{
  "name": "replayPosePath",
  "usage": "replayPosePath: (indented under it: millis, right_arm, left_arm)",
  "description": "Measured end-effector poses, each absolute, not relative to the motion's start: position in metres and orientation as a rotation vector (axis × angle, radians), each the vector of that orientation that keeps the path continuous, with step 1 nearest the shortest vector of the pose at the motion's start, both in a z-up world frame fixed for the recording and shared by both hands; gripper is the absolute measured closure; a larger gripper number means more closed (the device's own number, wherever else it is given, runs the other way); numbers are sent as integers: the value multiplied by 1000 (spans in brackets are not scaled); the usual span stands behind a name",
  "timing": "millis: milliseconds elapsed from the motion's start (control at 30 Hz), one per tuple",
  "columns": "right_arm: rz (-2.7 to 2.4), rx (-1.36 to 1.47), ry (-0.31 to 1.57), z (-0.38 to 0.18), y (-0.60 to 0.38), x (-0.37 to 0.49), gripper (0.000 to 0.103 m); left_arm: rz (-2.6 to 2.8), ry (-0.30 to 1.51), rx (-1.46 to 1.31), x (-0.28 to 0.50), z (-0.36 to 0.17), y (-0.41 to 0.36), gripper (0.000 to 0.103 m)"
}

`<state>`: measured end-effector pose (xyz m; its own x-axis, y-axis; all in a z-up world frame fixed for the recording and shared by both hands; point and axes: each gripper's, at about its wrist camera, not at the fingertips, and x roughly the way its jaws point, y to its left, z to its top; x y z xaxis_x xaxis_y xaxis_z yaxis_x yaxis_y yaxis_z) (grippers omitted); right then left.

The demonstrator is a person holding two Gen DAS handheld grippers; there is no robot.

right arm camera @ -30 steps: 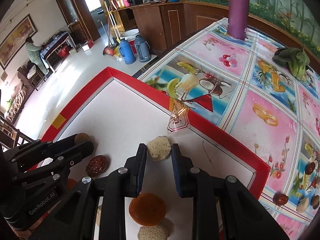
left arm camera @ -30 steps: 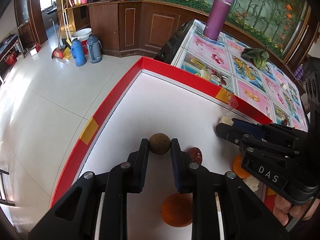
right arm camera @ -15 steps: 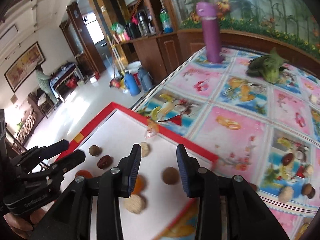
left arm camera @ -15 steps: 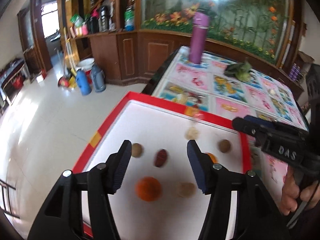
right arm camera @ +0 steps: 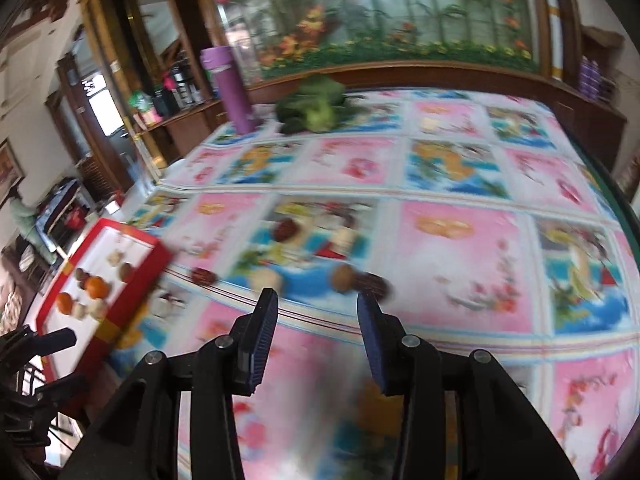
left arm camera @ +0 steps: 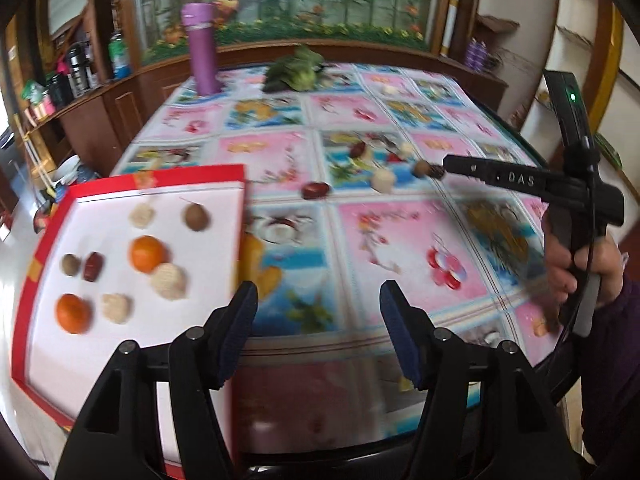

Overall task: Organize fruits
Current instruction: 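Grasp a beige cake with the left tool while the right tool grasps a red date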

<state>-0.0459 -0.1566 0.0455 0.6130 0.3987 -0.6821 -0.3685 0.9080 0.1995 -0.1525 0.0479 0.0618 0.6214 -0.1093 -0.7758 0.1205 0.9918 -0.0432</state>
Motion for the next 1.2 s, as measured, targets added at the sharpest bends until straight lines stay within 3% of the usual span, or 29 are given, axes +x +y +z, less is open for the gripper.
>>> replayPosePath:
  millis: [567, 667, 867, 1200]
  right_arm:
    - [435, -193, 860, 20, -154, -11, 63]
    - [443, -200, 869, 15, -150, -7, 67]
    - [432, -185, 850, 15, -155, -3, 84]
    - [406, -41, 907, 18, -177, 4, 85]
  left_arm:
    - [-169, 952, 63, -82, 49, 2, 38]
    - [-170, 981, 52, -67, 39, 1, 38]
    - [-172, 986, 62, -46, 35, -8, 38]
    - [-185, 965, 84, -13, 28, -31, 38]
